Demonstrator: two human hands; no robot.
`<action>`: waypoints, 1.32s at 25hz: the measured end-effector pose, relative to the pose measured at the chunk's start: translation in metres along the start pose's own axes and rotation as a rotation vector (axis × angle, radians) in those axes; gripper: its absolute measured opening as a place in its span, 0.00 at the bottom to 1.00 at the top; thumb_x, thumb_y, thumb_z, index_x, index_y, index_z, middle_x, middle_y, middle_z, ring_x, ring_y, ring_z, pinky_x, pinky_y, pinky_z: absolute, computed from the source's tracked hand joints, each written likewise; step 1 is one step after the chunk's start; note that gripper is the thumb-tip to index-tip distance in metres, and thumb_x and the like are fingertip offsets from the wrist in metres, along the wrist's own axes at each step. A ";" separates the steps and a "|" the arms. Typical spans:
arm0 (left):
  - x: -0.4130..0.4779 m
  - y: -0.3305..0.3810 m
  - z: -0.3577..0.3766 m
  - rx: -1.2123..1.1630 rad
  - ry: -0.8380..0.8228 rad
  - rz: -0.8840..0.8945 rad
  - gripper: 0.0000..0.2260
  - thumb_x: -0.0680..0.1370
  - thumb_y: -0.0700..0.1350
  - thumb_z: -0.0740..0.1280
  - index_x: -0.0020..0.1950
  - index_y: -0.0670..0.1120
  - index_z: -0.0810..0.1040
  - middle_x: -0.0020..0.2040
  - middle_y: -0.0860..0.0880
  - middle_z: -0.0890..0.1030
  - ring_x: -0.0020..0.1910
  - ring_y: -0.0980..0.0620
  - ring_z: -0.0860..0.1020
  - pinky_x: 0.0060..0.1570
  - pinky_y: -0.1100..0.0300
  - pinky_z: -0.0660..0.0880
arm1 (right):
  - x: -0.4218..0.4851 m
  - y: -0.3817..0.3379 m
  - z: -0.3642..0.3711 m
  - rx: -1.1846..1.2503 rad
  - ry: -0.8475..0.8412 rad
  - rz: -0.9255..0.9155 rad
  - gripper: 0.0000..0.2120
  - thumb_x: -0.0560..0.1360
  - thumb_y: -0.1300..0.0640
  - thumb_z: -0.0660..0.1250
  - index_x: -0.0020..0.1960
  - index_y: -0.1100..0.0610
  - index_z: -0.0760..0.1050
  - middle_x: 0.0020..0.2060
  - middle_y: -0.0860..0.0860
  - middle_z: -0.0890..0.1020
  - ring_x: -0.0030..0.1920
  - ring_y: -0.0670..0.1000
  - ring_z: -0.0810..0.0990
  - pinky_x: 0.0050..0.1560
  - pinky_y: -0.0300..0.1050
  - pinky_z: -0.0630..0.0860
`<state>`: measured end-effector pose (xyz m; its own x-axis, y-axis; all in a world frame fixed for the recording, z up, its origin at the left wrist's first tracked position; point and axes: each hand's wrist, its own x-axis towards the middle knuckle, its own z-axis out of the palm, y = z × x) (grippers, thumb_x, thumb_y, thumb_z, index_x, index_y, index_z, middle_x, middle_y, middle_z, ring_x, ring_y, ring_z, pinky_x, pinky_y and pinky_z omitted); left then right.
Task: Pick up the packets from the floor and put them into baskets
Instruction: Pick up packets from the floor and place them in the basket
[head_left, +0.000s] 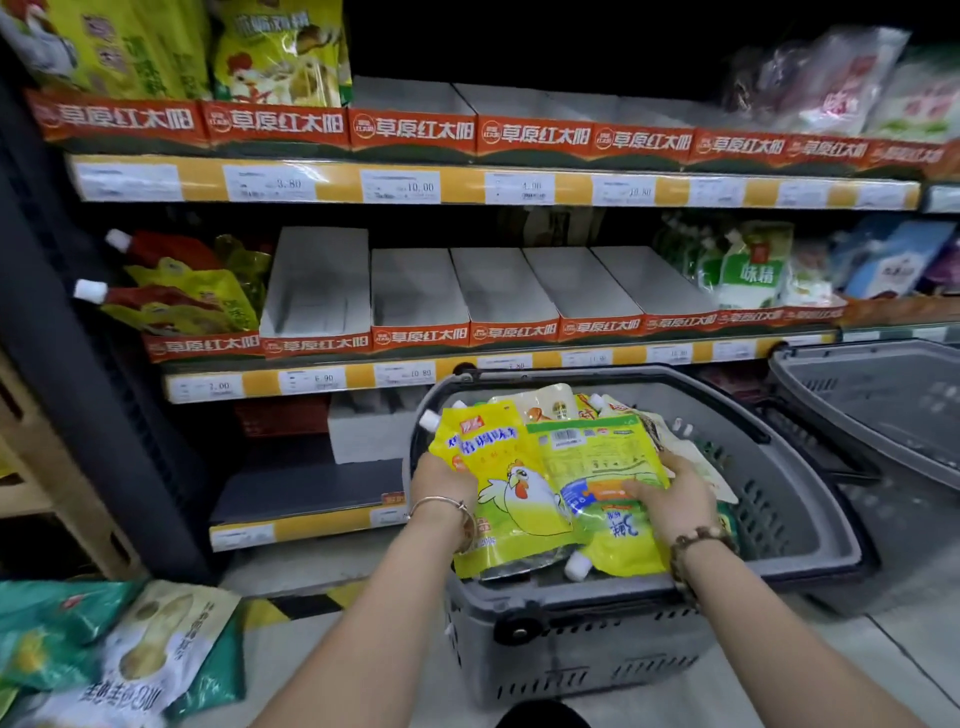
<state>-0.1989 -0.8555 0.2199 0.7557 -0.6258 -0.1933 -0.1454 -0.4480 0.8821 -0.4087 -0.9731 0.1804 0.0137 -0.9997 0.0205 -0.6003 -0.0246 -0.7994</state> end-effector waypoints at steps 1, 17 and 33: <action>0.003 -0.002 0.000 0.089 -0.023 -0.002 0.03 0.76 0.35 0.61 0.49 0.37 0.72 0.52 0.37 0.79 0.51 0.39 0.77 0.47 0.52 0.74 | 0.000 -0.001 0.001 -0.003 -0.006 0.001 0.29 0.70 0.52 0.73 0.68 0.53 0.67 0.66 0.55 0.73 0.52 0.56 0.77 0.47 0.45 0.71; -0.013 -0.019 0.014 0.709 -0.059 0.578 0.30 0.77 0.59 0.60 0.76 0.51 0.53 0.78 0.46 0.46 0.76 0.44 0.47 0.73 0.49 0.52 | -0.022 -0.020 0.010 -0.593 -0.039 -0.533 0.24 0.77 0.50 0.58 0.72 0.49 0.60 0.71 0.50 0.65 0.71 0.50 0.61 0.73 0.54 0.54; -0.016 -0.029 0.057 1.114 -0.381 0.486 0.34 0.78 0.65 0.45 0.76 0.49 0.37 0.75 0.43 0.33 0.74 0.41 0.35 0.72 0.42 0.40 | -0.014 -0.009 0.032 -0.901 -0.539 -0.442 0.30 0.80 0.40 0.42 0.74 0.47 0.32 0.72 0.48 0.29 0.73 0.51 0.31 0.70 0.61 0.35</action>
<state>-0.2433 -0.8684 0.1729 0.2705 -0.9356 -0.2270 -0.9498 -0.2979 0.0958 -0.3776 -0.9584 0.1684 0.5777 -0.7797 -0.2416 -0.8108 -0.5823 -0.0595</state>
